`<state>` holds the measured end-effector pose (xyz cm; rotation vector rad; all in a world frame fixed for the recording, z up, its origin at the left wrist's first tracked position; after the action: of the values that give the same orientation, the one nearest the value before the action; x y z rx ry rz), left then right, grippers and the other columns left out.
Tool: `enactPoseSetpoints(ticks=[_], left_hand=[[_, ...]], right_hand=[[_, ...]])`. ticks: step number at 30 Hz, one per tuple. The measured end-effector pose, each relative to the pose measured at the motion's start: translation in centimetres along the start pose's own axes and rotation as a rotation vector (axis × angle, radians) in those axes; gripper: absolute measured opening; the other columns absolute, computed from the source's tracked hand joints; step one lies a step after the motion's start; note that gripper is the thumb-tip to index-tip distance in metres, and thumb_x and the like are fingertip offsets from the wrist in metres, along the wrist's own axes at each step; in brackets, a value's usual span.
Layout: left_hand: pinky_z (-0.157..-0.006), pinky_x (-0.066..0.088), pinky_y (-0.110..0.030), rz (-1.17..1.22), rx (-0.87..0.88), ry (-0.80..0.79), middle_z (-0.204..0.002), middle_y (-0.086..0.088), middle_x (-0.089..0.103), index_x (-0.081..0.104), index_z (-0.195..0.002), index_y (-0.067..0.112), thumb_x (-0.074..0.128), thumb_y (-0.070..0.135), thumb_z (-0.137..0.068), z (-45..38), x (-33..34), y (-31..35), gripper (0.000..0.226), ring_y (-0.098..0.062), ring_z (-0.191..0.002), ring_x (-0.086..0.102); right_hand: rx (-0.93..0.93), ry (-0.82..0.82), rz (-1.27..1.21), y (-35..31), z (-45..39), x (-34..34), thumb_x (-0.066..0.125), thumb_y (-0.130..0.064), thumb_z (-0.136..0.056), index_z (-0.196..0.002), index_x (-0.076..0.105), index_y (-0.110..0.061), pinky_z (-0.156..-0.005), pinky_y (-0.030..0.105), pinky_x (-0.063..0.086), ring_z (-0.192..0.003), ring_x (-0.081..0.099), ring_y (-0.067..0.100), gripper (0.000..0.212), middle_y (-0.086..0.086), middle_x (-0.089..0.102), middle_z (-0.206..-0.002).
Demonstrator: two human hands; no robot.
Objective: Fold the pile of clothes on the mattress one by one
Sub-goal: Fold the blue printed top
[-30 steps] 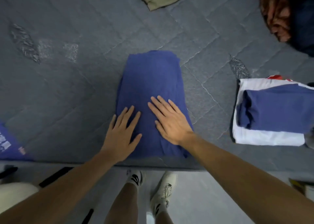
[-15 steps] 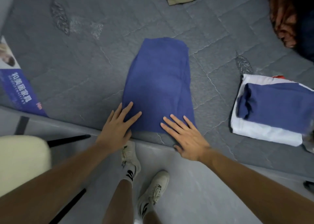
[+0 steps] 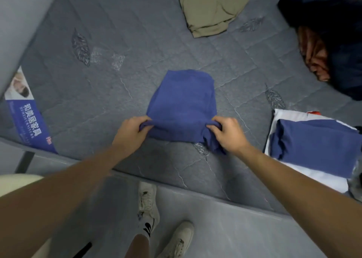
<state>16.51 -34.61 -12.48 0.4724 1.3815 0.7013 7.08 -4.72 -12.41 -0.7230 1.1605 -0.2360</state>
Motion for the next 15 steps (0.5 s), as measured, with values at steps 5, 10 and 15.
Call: enactPoseSetpoints(ticks=[5, 10, 15], left_hand=[[-0.067, 0.044, -0.04, 0.011, -0.105, 0.028, -0.069, -0.003, 0.06, 0.068, -0.081, 0.011, 0.063, 0.031, -0.093, -11.9, -2.1, 1.4, 0.024, -0.03, -0.076, 0.061], [-0.089, 0.05, -0.042, 0.093, -0.248, 0.074, -0.087, -0.012, 0.066, 0.068, -0.094, 0.008, 0.066, 0.024, -0.099, -20.8, -1.2, 1.2, 0.017, -0.031, -0.09, 0.06], [-0.098, 0.054, -0.036, 0.376, -0.513, 0.028, -0.113, -0.001, 0.072, 0.071, -0.119, 0.012, 0.081, 0.052, -0.081, -19.9, 1.3, -2.6, 0.056, -0.021, -0.107, 0.069]], right_hand=[[0.081, 0.024, 0.14, -0.7, -10.2, -4.1, 0.068, -0.026, -0.096, -0.078, 0.063, -0.008, -0.065, 0.04, 0.041, -0.081, 0.062, 0.038, 0.027, 0.017, 0.068, -0.08], [0.151, 0.104, 0.189, 0.0, -16.2, -4.9, 0.069, -0.035, -0.096, -0.113, 0.065, -0.018, -0.089, 0.043, 0.048, -0.116, 0.059, 0.037, 0.025, 0.01, 0.069, -0.117], [0.708, 0.335, -0.211, 5.0, -13.0, -3.5, 0.081, -0.051, -0.083, -0.124, 0.063, -0.013, -0.104, 0.039, 0.046, -0.123, 0.061, 0.032, 0.059, 0.01, 0.066, -0.126]])
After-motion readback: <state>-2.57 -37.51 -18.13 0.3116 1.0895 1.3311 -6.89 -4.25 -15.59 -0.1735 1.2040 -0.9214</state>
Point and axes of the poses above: each hand's wrist, its own z-axis away from the middle knuckle, its own x-axis out of the palm, y = z × x, the point moved 6 cm from there along -z, towards the middle knuckle
